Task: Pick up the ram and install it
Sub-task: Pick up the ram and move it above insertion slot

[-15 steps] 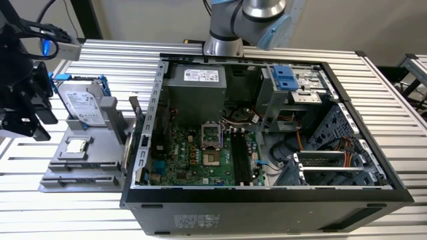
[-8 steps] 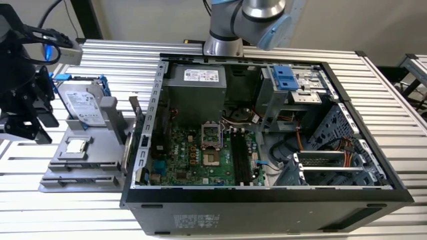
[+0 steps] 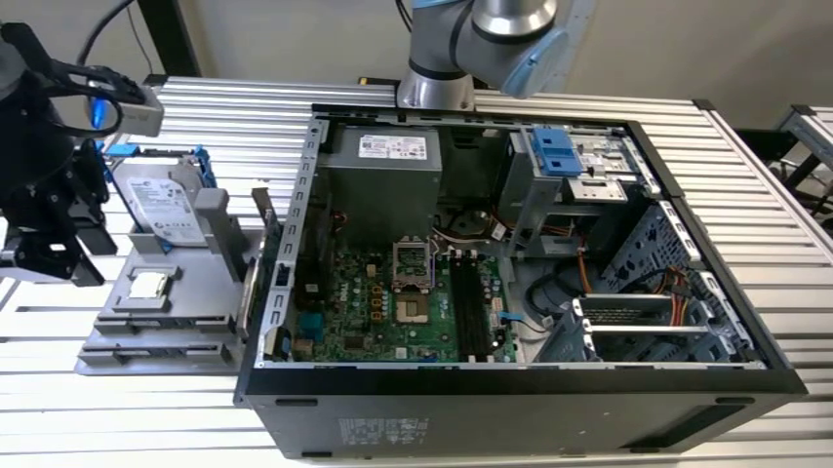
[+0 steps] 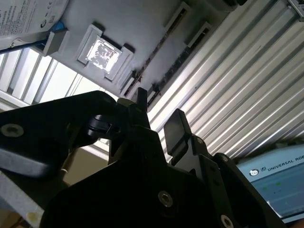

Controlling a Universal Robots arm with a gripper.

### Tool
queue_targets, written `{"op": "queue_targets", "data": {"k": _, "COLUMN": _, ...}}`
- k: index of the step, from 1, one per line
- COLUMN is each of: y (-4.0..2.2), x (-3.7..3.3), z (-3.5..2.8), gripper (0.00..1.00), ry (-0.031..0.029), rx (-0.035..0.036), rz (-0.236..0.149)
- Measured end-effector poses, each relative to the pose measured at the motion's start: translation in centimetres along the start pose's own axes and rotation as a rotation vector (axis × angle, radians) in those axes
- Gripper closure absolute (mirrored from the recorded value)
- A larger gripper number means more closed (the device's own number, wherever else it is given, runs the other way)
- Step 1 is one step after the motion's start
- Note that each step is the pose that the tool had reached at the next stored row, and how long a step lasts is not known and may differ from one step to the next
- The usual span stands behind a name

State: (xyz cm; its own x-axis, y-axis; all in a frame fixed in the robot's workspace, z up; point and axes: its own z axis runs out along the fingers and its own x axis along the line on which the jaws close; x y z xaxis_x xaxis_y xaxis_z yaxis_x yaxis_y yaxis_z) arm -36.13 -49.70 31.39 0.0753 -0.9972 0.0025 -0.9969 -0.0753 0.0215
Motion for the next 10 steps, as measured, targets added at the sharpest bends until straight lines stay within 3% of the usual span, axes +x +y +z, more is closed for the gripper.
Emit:
{"op": "queue_targets", "data": {"k": 6, "y": -0.01, "x": -0.02, "z": 0.78, "gripper": 0.0, "ry": 0.0129, "rx": -0.001, "rz": 0.0}}
{"op": "queue_targets", "data": {"k": 10, "y": -0.01, "x": -0.02, "z": 1.26, "gripper": 0.0, "ry": 0.0143, "rx": -0.0011, "rz": 0.0}}
